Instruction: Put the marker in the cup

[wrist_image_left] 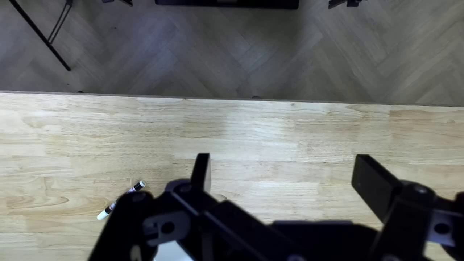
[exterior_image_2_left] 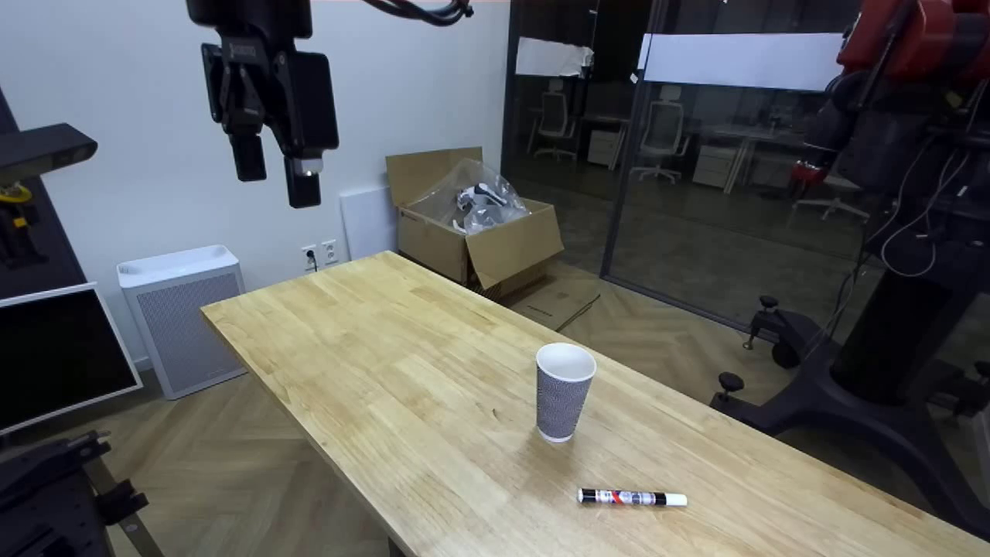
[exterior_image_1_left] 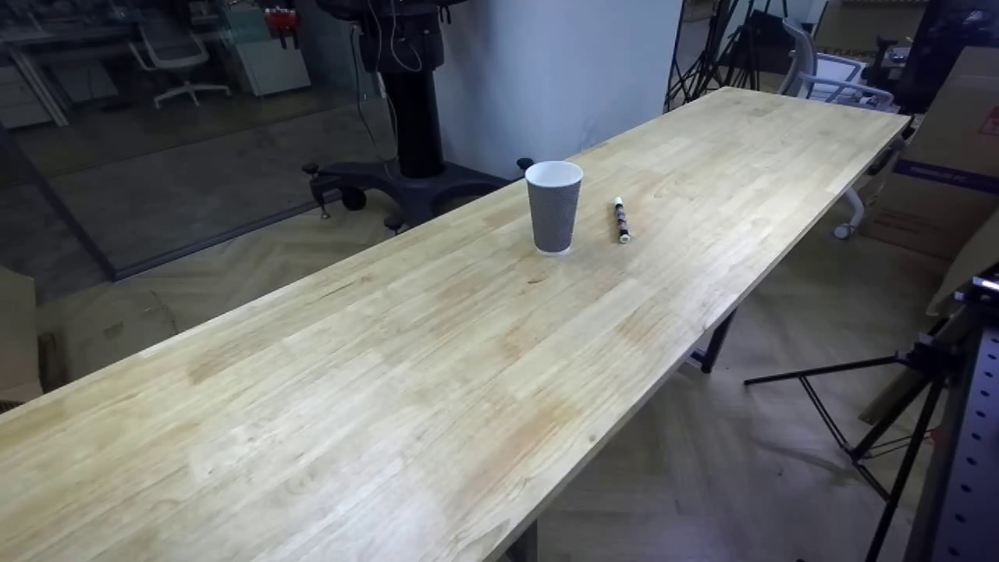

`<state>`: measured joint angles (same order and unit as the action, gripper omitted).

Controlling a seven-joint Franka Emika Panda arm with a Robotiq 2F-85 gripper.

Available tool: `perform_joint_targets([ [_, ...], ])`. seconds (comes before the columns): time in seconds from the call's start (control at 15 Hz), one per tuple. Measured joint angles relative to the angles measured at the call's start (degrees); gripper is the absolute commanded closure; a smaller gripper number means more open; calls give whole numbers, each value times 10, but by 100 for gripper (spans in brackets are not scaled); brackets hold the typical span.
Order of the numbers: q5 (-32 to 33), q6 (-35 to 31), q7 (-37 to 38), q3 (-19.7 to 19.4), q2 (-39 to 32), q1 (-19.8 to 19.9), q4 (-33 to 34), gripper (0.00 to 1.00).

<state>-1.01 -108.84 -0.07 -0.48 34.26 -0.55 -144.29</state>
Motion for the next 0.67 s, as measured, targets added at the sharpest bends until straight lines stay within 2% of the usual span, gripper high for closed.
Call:
perform_joint_targets([
  [0.4, 0, -5, 0, 0, 0, 0, 0, 0],
  [0.53, 0, -41, 7, -2, -6, 7, -1, 0],
  [0.67, 1, -108, 21, -9, -25, 31, -1, 0],
])
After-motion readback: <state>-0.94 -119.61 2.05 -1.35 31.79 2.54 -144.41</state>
